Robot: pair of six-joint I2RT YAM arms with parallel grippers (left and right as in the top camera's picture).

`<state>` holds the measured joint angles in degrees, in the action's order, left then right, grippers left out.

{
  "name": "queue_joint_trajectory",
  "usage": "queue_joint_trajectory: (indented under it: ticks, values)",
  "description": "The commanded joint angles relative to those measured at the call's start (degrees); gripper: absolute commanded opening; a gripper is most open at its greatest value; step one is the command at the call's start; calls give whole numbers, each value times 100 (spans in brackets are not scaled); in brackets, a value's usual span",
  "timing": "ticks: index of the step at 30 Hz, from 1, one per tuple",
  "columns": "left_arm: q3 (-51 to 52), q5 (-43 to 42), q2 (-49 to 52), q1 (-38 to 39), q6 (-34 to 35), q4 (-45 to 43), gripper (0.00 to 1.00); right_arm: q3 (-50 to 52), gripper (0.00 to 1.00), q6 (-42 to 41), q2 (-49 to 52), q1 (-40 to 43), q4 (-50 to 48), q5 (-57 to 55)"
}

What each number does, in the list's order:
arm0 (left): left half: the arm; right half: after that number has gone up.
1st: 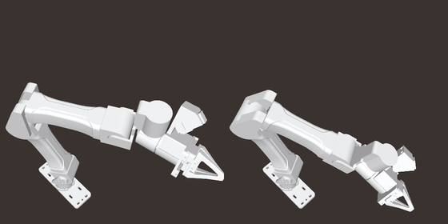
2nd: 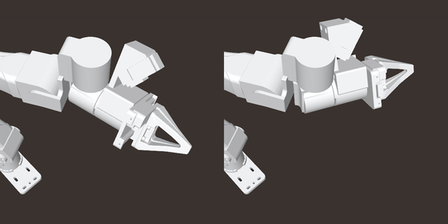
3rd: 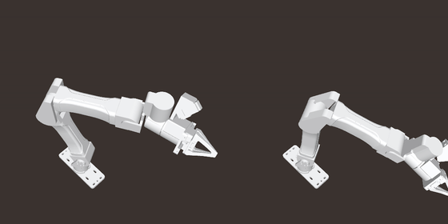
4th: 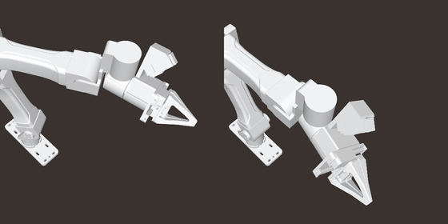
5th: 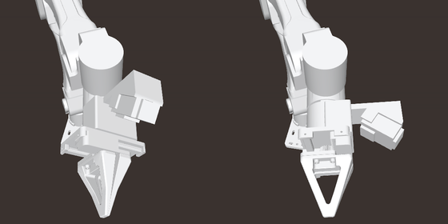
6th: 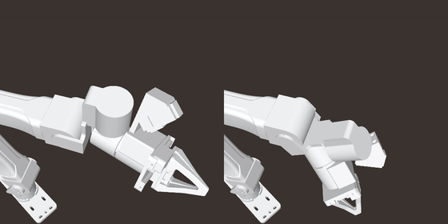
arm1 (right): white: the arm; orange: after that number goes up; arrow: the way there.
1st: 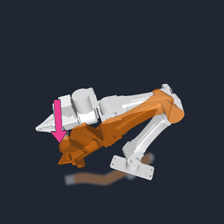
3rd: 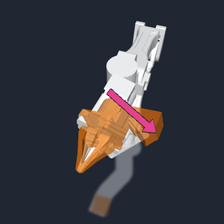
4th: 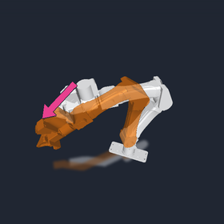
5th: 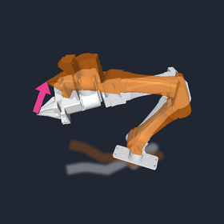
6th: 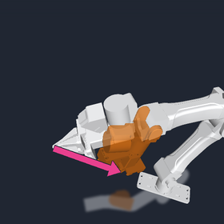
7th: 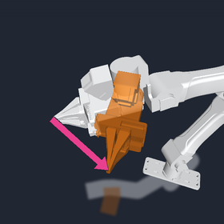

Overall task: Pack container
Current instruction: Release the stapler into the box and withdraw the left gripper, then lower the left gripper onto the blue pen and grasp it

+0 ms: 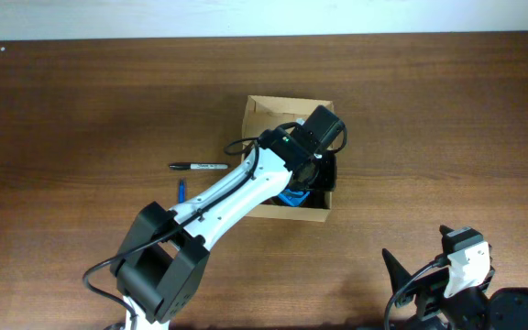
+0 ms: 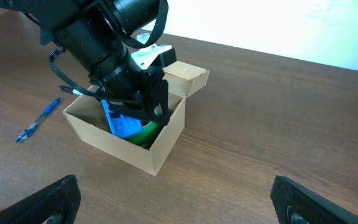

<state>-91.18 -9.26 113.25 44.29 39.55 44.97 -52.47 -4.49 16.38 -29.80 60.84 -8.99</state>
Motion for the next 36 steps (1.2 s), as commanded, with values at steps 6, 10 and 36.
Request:
queue_joint_trajectory:
  ticks: [6,10,36]
  values:
    - [-376,275,-372,-74,35,11,43,9,99,-48,-17,31,-20,-72]
    - [-376,973,-1040,-295,181,446,43,9,99,-48,-17,31,-17,-72]
    - [2127,1469,-1976,-2990,-1884,1574,85,9,99,-48,-17,31,-17,-72]
